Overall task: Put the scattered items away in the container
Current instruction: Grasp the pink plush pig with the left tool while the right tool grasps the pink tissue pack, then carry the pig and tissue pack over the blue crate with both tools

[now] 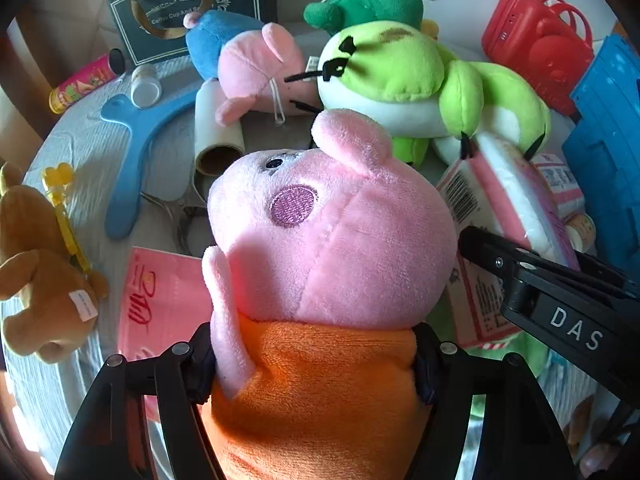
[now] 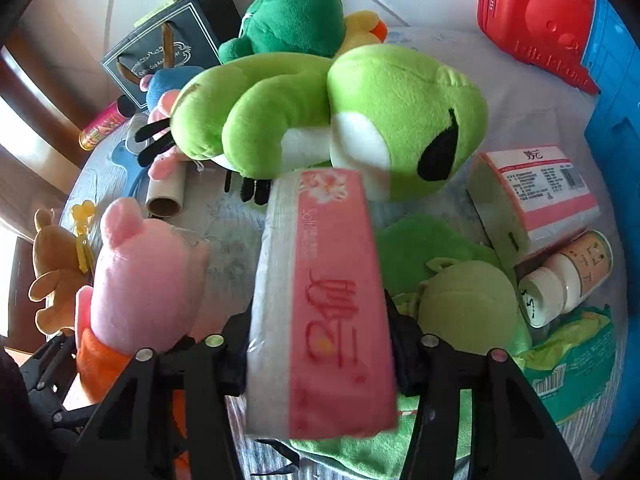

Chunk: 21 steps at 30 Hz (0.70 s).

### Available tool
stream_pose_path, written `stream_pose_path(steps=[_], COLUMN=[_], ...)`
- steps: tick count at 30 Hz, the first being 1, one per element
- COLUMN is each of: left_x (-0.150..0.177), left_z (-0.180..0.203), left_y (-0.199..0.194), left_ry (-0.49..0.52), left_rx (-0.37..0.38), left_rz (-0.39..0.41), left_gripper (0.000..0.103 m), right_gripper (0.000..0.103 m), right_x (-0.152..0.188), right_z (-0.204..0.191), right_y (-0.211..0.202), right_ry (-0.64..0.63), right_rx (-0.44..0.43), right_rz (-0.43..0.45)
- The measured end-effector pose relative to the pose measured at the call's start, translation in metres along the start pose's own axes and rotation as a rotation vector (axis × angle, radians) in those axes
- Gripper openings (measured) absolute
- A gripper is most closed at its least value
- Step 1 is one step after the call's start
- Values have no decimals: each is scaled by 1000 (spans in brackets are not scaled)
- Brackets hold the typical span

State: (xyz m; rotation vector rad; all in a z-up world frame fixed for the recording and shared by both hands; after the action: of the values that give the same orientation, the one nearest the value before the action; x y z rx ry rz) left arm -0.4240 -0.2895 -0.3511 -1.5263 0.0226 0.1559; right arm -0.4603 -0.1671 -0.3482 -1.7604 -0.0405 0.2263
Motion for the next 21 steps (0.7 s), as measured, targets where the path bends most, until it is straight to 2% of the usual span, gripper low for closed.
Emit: stream_pose_path(steps=[4,8,11,16,21], left_x=[8,26,37,56,75], left_z=[2,-3,-6,-4,10], left_y=[-20,-33,-40,-60,-95], left_ry=[-14,-37,-57,-102,-145], left_rx=[-17,-21,-37,-61,-83], left_rz=[59,91,107,152,230], left_gripper=[71,71,71,71,71], right_gripper=[51,51,51,51,51], right_x=[13,30,37,47,55], right_z=[-1,4,3,4,7], right_y=[-12,-21,-28,-63,-111], right_ry=[-22,-77,-99,-145,-217], right_rx=[-1,62,50,32,50], right_rz=[10,47,60,136,232])
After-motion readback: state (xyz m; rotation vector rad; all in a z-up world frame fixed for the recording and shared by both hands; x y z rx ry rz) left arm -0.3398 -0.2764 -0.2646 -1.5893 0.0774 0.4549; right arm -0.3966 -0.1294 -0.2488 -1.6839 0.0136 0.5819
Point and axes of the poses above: each gripper's, at about its wrist camera, not at the fingertips, and y roughly the way its jaws point, z to its right, x to its underside, the point moved 8 cm from there along y, roughly the way its jaws point, and after that the axes turned 15 degrees about -z, right-handed, at the moved point
